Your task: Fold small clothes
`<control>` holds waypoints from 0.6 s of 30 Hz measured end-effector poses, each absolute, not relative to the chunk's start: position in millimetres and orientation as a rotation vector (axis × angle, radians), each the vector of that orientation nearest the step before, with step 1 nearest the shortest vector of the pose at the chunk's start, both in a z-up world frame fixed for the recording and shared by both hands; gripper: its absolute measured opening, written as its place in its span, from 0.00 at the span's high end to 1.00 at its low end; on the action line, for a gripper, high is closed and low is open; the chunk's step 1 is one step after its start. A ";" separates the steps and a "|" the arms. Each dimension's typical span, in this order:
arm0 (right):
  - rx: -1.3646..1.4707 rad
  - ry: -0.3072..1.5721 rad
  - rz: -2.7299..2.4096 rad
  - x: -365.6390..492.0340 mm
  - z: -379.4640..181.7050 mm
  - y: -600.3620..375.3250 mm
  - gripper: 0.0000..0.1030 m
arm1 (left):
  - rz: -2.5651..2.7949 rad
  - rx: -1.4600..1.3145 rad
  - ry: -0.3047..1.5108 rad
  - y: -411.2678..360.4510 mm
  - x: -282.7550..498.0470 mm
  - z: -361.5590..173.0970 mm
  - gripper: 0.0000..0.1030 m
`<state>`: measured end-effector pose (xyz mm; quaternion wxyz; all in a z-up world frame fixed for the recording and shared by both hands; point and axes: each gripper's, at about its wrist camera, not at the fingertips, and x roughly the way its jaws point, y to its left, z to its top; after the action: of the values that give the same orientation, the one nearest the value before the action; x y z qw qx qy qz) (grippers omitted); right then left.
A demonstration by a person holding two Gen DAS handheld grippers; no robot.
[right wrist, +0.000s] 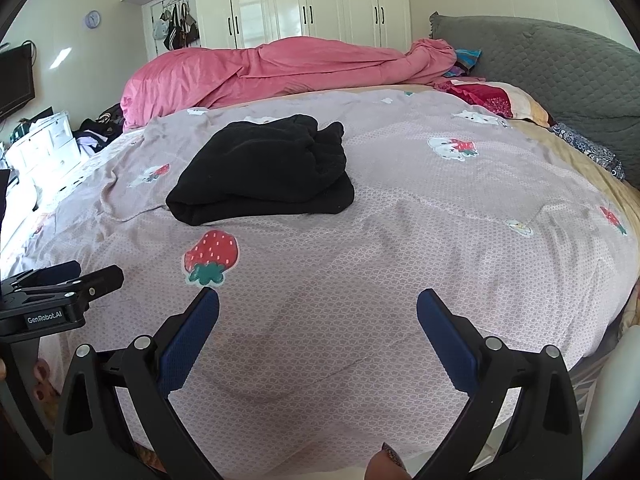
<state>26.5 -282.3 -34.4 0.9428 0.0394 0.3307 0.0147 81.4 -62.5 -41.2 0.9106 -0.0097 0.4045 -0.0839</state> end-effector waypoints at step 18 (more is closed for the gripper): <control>0.071 0.679 0.021 28.3 -34.8 -282.7 0.04 | -0.168 -0.012 0.840 -63.0 81.4 -41.8 0.09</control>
<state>28.3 -282.7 -34.8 0.9422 0.0349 0.3330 0.0104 81.4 -63.0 -41.8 0.9096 -0.0057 0.4074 -0.0815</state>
